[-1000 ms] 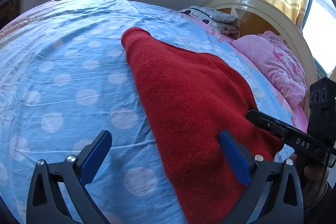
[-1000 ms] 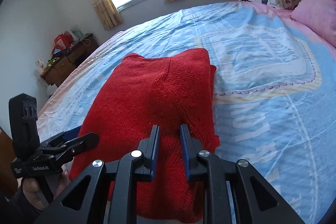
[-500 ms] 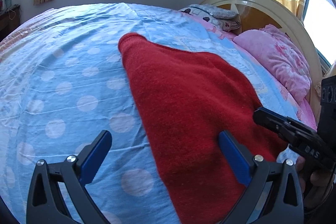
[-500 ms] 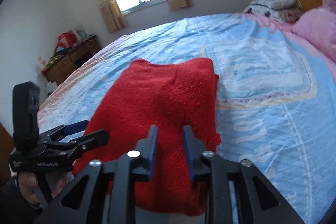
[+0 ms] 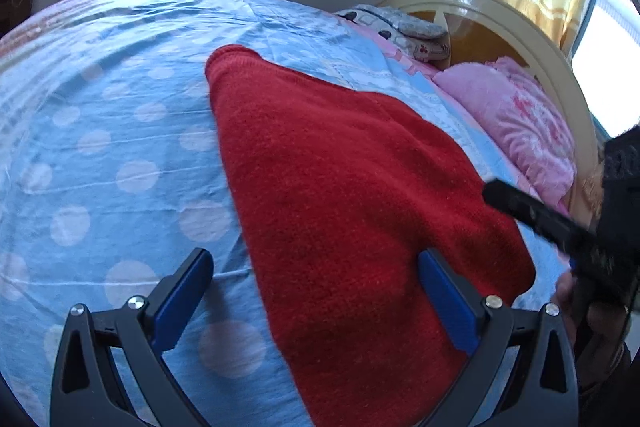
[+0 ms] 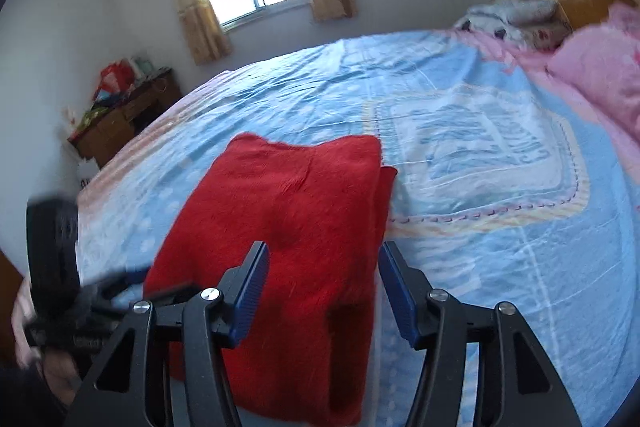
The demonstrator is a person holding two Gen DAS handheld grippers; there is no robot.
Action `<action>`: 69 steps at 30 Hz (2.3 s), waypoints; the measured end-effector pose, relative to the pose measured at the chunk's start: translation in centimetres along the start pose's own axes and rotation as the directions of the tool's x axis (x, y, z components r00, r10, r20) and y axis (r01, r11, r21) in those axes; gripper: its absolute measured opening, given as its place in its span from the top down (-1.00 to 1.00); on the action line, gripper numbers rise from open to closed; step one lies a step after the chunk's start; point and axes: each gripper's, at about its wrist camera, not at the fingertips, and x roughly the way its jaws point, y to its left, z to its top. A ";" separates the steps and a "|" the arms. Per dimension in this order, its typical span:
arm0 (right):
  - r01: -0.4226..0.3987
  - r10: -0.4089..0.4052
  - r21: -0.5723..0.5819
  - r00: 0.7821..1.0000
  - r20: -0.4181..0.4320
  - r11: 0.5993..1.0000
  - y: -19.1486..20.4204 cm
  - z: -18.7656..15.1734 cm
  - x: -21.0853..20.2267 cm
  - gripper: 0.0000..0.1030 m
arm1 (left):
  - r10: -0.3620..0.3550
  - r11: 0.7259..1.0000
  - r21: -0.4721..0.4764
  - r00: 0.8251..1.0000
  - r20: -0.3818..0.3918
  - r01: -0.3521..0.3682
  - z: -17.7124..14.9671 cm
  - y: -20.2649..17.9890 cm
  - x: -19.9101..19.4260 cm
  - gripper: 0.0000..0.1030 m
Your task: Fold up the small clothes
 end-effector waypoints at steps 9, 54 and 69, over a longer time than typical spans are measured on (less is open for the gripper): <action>-0.044 0.060 0.104 0.987 -0.147 0.994 -2.4 3.8 5.3 0.73 | -0.035 0.999 -0.026 0.999 0.030 0.035 -0.5 0.5 -0.8 -1.00; -0.249 0.291 0.251 0.945 -0.148 0.935 -7.9 5.3 12.7 0.20 | 0.006 0.996 0.091 0.998 -0.069 0.000 -0.4 -1.9 1.3 -1.00; -0.237 0.267 0.198 0.953 -0.143 0.951 -6.8 4.9 12.5 0.38 | -0.011 0.988 0.155 0.996 -0.091 0.025 -0.4 -3.0 1.4 -0.65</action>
